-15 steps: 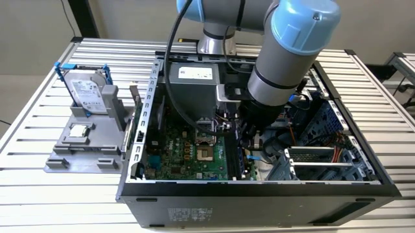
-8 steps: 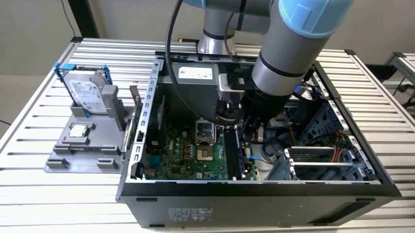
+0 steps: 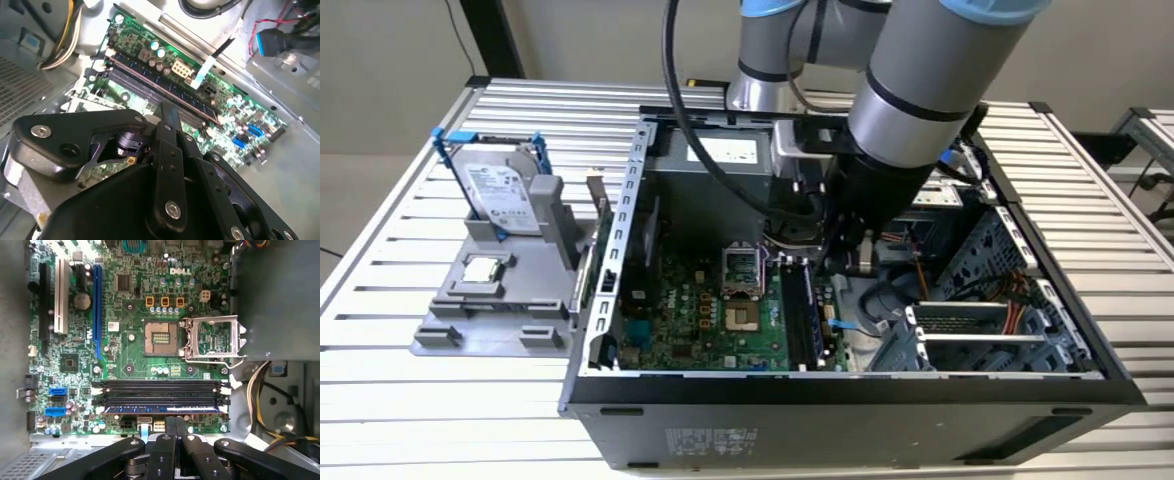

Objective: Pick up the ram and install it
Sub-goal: 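Press down the ram until it locks into place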

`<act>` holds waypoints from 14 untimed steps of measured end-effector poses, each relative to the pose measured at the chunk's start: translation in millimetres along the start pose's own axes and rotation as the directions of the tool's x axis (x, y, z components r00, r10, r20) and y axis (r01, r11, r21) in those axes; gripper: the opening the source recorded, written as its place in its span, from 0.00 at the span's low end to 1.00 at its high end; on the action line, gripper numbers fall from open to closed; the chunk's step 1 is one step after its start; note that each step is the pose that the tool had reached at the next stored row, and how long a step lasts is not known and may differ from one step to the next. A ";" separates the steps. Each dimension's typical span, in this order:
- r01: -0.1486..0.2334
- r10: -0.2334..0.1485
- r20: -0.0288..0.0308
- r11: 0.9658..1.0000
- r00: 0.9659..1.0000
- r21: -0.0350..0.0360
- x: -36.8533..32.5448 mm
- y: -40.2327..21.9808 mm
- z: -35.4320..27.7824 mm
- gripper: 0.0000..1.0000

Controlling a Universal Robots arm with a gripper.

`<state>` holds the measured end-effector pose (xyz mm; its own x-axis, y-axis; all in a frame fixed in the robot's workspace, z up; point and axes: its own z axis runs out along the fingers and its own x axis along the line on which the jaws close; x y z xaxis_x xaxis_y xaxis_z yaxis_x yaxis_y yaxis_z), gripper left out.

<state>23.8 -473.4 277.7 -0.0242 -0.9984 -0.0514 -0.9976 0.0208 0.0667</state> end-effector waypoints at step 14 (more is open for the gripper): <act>-0.001 0.001 -0.010 1.000 1.000 -0.002 -3.1 3.8 -57.1 0.00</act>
<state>23.8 -473.2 335.0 -0.0243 -0.9988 -0.0417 -0.9974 0.0214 0.0687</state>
